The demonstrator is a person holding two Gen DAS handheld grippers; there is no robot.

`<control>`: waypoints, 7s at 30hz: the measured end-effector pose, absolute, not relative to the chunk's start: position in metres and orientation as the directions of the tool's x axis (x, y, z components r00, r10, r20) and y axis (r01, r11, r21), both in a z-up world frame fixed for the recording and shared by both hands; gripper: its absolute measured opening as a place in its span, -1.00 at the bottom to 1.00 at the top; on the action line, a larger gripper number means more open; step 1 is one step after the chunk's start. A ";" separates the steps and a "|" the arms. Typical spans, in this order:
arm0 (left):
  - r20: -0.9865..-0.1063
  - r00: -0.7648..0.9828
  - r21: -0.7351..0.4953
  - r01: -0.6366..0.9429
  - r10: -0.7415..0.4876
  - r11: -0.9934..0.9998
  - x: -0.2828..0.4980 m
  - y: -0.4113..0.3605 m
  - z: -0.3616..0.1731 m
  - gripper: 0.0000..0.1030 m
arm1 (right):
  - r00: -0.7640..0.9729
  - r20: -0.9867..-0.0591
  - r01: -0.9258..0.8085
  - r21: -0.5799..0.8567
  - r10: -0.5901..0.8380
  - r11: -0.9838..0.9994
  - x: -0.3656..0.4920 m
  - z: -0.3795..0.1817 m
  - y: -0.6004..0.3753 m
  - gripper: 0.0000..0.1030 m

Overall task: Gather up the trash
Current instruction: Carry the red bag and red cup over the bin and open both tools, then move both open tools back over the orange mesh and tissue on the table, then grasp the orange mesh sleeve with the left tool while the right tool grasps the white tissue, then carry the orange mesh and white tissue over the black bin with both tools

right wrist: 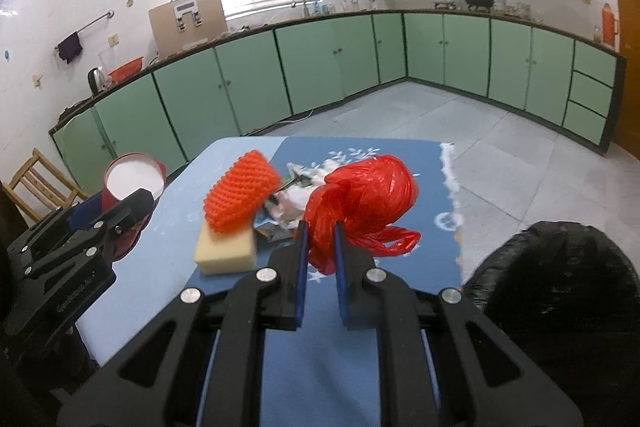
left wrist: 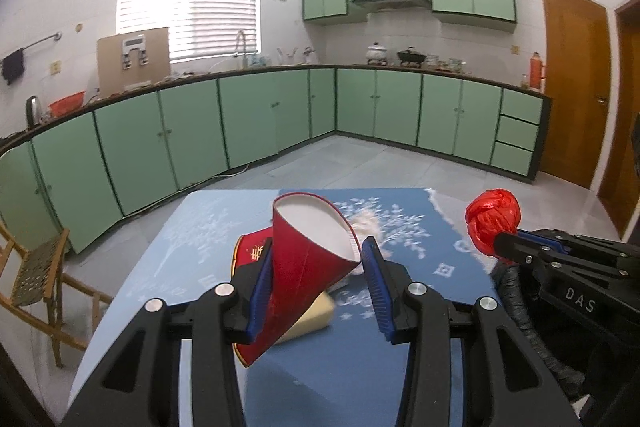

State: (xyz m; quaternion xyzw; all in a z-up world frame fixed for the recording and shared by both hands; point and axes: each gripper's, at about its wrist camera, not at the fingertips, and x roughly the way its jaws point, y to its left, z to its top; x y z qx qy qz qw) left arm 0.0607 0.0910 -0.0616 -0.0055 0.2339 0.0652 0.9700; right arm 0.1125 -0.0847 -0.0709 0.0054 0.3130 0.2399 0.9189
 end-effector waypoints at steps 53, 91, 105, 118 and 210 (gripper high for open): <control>-0.557 0.737 -0.123 0.382 -0.382 0.916 0.133 -0.174 -0.091 0.30 | 0.763 -0.646 0.081 0.128 0.021 0.988 0.070 -0.132 -0.361 0.32; -0.509 0.837 0.059 -0.198 0.200 0.978 0.096 0.132 -0.094 0.56 | 0.776 -0.542 -0.283 0.157 0.322 0.946 0.142 -0.100 -0.094 0.84; -0.569 0.805 0.043 -0.173 0.166 0.984 0.150 0.138 -0.138 0.56 | 0.732 -0.610 -0.269 0.152 0.304 0.951 0.199 -0.142 -0.063 0.83; -0.598 0.787 0.063 -0.144 0.153 0.988 0.180 0.138 -0.159 -0.08 | 0.706 -0.632 -0.288 0.157 0.320 0.945 0.221 -0.159 -0.054 0.81; -0.495 0.869 -0.016 -0.006 -0.003 1.000 0.085 0.053 -0.061 -0.59 | 0.747 -0.521 -0.374 0.183 0.412 0.909 0.111 -0.055 -0.137 -0.77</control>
